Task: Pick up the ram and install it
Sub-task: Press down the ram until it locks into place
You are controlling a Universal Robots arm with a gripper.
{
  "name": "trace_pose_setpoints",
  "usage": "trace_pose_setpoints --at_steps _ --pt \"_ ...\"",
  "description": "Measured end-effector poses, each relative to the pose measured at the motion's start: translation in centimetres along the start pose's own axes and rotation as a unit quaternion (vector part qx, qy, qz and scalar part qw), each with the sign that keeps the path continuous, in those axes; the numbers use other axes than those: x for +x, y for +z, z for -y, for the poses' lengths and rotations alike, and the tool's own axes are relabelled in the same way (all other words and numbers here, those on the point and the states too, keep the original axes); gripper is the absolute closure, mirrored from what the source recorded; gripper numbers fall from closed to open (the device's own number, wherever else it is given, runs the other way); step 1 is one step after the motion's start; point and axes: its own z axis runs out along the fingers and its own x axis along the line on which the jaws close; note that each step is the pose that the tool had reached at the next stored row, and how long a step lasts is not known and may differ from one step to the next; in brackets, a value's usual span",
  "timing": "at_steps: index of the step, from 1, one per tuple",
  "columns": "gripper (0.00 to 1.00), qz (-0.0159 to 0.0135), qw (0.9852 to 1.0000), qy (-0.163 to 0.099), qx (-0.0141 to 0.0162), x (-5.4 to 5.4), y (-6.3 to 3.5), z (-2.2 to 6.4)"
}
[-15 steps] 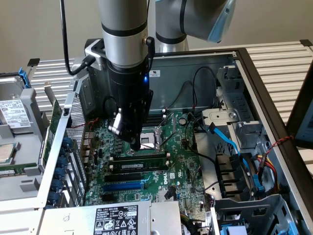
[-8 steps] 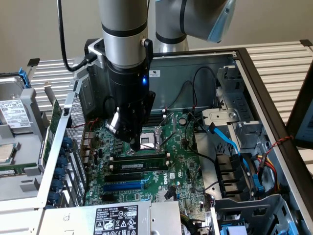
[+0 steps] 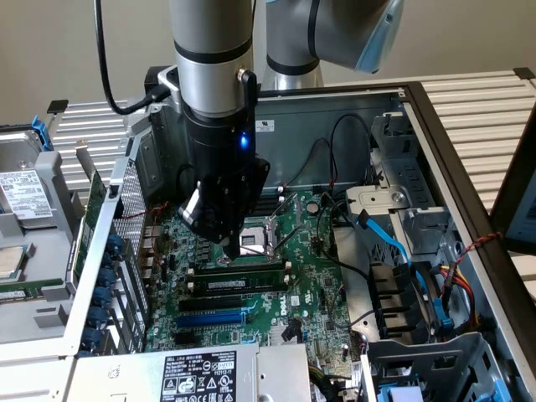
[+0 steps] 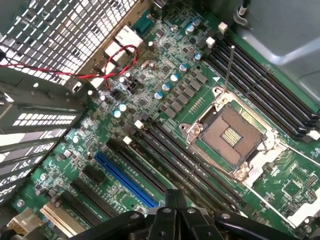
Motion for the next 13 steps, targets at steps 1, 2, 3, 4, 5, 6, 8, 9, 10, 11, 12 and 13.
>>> trace_pose_setpoints --at_steps 1,2,3,4,5,6,8,9,10,11,12,13 --pt "0.9 -0.0001 1.0 0.009 -0.0001 0.0 0.0 0.0" --pt "0.9 0.0 0.9999 0.017 -0.0002 0.0 0.01 0.0" --pt "0.9 -0.0001 0.9997 0.025 -0.0004 0.0 0.01 0.0" --pt "0.9 -0.0001 0.9994 0.034 -0.0005 0.0 0.02 0.0" --pt "0.9 -0.0001 0.9991 0.042 -0.0006 0.0 0.03 0.0" --pt "0.9 -0.0001 0.9987 0.051 -0.0008 0.0 0.04 0.0" --pt "0.9 -0.0002 0.9977 0.068 -0.001 0.0 0.07 0.0" --pt "0.9 -0.0002 0.9971 0.077 -0.0011 0.0 0.08 0.0" --pt "0.9 -0.0003 0.9964 0.085 -0.0012 0.0 0.09 0.0" --pt "0.9 -0.0003 0.9956 0.094 -0.0014 0.0 0.11 0.0" --pt "0.9 -0.0004 0.9948 0.102 -0.0015 0.0 0.12 0.0" --pt "0.9 -0.0004 0.9939 0.111 -0.0016 0.0 0.13 0.0"
